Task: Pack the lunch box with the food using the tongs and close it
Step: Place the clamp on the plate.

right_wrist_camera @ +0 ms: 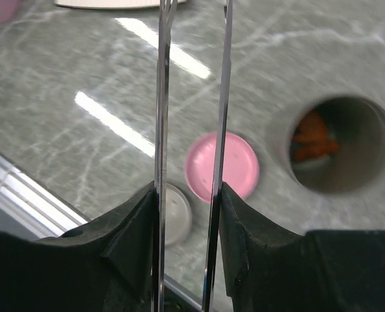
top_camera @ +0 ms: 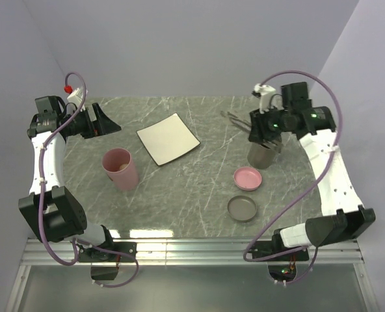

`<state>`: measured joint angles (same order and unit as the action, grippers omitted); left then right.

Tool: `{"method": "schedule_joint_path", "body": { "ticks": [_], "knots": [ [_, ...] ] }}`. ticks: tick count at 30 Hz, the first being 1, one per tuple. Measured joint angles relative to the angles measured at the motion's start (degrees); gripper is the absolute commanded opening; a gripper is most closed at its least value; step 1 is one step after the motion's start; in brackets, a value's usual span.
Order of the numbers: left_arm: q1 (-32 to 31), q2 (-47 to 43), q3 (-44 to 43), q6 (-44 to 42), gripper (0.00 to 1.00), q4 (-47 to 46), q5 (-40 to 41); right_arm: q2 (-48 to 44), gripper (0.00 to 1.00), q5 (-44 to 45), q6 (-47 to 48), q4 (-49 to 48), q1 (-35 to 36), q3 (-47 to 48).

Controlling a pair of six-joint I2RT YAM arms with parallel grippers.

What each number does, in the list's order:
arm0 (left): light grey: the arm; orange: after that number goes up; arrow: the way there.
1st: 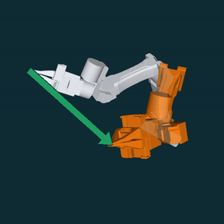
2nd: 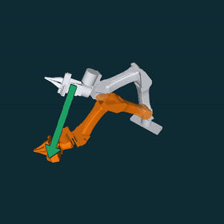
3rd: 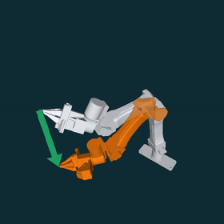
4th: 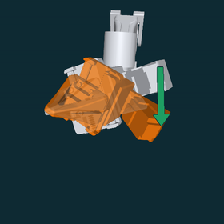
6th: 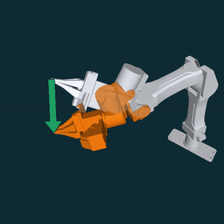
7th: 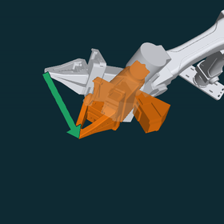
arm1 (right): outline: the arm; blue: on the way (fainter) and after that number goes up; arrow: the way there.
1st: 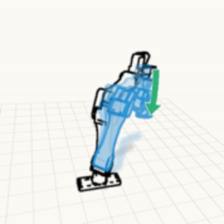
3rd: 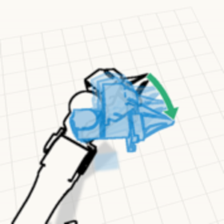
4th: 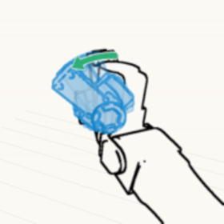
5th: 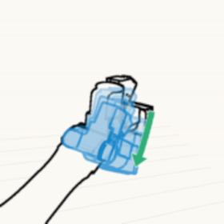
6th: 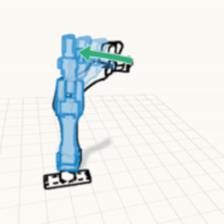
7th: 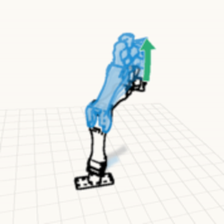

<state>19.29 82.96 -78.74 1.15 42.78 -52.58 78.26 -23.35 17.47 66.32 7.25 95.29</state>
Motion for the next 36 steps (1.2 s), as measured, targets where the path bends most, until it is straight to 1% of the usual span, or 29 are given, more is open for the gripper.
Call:
{"method": "schedule_joint_path", "body": {
  "ticks": [5, 9, 14, 19, 27, 36],
  "knots": [
    [0.0, 0.0, -0.2, 0.0, 0.99, 0.3, 0.3, 4.7, 0.45, 1.6, -4.5, -5.9, 10.5, -0.1],
    [0.0, 0.0, -1.2, 0.0, 0.99, 1.3, 1.2, 8.9, 0.45, 3.0, -7.7, -12.7, 18.6, -1.7],
    [0.0, 0.0, -1.6, 0.1, 0.99, 1.3, 2.0, 15.9, 0.45, 5.7, -11.1, -19.8, 25.3, -2.1],
    [0.0, 0.4, -1.6, 0.5, 0.99, 1.2, 2.1, 24.7, 0.45, 7.0, -13.9, -26.1, 27.7, -0.9],
    [0.0, 1.3, -1.6, 0.5, 1.00, 1.3, 2.3, 38.5, 0.46, 8.0, -16.4, -33.3, 28.5, 6.0],
    [0.0, 2.1, -1.6, 0.3, 0.99, 1.3, 2.5, 45.6, 0.49, 9.5, -16.8, -37.4, 29.9, 9.9]
  ]
}}
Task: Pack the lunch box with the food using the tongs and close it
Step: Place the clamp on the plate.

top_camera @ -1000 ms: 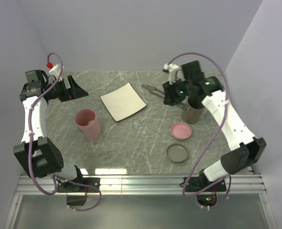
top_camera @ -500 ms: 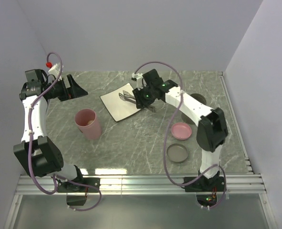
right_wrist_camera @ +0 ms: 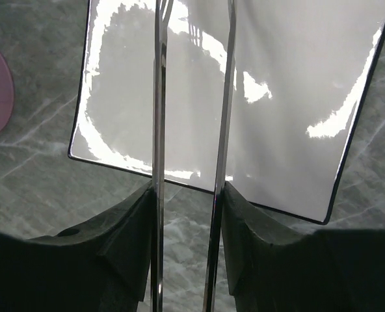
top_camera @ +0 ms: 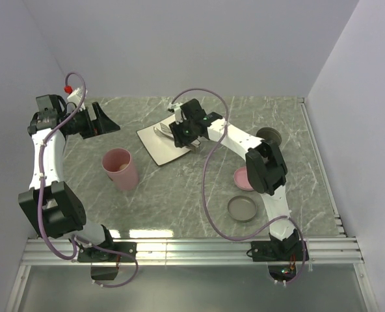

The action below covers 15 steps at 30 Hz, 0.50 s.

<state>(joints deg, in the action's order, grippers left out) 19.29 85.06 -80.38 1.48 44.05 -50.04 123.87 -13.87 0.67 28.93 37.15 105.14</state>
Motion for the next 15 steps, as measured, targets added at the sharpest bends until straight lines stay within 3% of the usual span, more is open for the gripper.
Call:
{"method": "schedule_joint_path", "body": {
  "ticks": [11, 15],
  "knots": [
    [0.0, 0.8, 0.0, -0.3, 0.99, 0.1, 0.0, 3.7, 0.55, 0.7, 0.0, -0.1, 1.0, 0.3],
    [0.0, 0.8, 0.0, -0.3, 0.99, 0.1, 0.0, 4.3, 0.62, 0.7, -0.2, 0.5, 1.0, 0.3]
  ]
}}
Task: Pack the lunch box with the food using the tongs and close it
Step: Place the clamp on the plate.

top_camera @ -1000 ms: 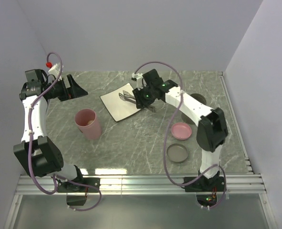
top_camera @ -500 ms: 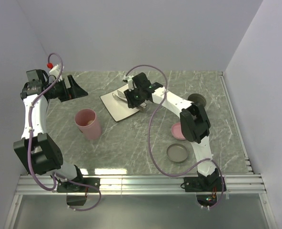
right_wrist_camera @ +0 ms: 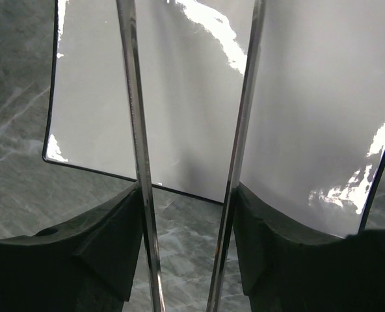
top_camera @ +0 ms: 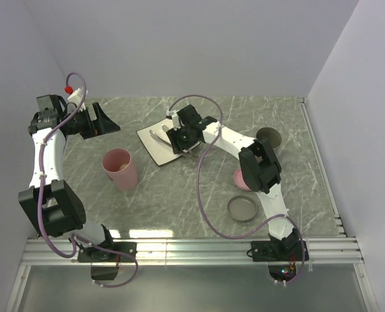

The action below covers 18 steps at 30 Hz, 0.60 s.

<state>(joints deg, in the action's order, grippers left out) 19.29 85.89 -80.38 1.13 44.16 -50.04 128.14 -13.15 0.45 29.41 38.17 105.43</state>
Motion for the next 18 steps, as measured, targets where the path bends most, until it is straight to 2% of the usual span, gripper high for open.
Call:
{"method": "schedule_joint_path", "body": {
  "ticks": [12, 16, 17, 18],
  "knots": [
    [0.0, 0.3, 0.0, -0.4, 0.99, 0.3, 0.0, 3.1, 0.68, 0.5, 0.2, 1.5, 0.1, 2.2],
    [0.0, 0.3, 0.0, -0.8, 0.99, 0.3, 0.0, 3.3, 0.78, 1.1, 0.3, 1.8, 0.1, 2.5],
    [0.0, 0.3, 0.0, -0.9, 0.99, 0.3, 0.0, 3.3, 0.84, 1.3, 0.3, 1.7, 0.1, 2.5],
    [0.0, 0.3, -0.1, -1.0, 1.00, 0.3, 0.0, 3.3, 0.86, 1.5, 0.1, 1.7, 0.1, 2.5]
  ]
}}
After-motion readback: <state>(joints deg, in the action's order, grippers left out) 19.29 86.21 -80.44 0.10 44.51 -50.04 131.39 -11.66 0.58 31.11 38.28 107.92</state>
